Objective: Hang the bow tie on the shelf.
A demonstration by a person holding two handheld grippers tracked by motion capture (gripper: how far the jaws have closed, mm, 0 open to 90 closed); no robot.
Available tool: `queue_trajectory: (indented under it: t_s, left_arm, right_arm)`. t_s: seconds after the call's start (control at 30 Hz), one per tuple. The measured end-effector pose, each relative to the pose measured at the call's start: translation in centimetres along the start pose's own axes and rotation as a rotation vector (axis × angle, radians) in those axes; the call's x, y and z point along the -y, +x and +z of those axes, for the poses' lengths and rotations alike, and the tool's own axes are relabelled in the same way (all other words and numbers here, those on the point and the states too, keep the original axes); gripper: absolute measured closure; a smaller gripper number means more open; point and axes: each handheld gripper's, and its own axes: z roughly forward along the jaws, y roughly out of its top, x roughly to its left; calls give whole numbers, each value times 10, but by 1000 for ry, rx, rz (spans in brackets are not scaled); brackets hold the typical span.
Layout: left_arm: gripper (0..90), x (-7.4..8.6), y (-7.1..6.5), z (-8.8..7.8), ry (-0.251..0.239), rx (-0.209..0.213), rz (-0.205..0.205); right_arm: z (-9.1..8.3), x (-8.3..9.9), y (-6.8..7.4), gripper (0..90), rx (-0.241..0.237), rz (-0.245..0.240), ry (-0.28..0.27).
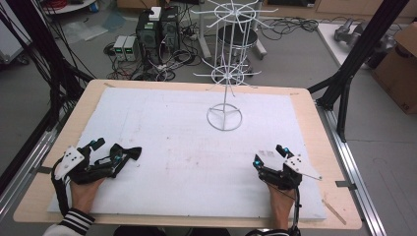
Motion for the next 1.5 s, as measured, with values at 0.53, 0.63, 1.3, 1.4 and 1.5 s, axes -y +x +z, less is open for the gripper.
queue_trajectory:
  t_s: [0.53,0.63,1.3,1.4,1.5]
  left_arm:
    - [165,-1,2,1,17,-39,-34]
    - [164,-1,3,2,20,-47,-51]
    - [169,-34,0,3,157,21,28]
    - [177,-39,-2,5,206,38,32]
    - [193,-41,-5,9,278,54,57]
  right_arm:
    - [0,0,0,99,0,8,2]
    - [0,0,0,99,0,3,0]
    - [0,0,0,99,1,9,4]
    - [0,0,0,99,0,7,3]
    - [0,0,0,100,2,9,4]
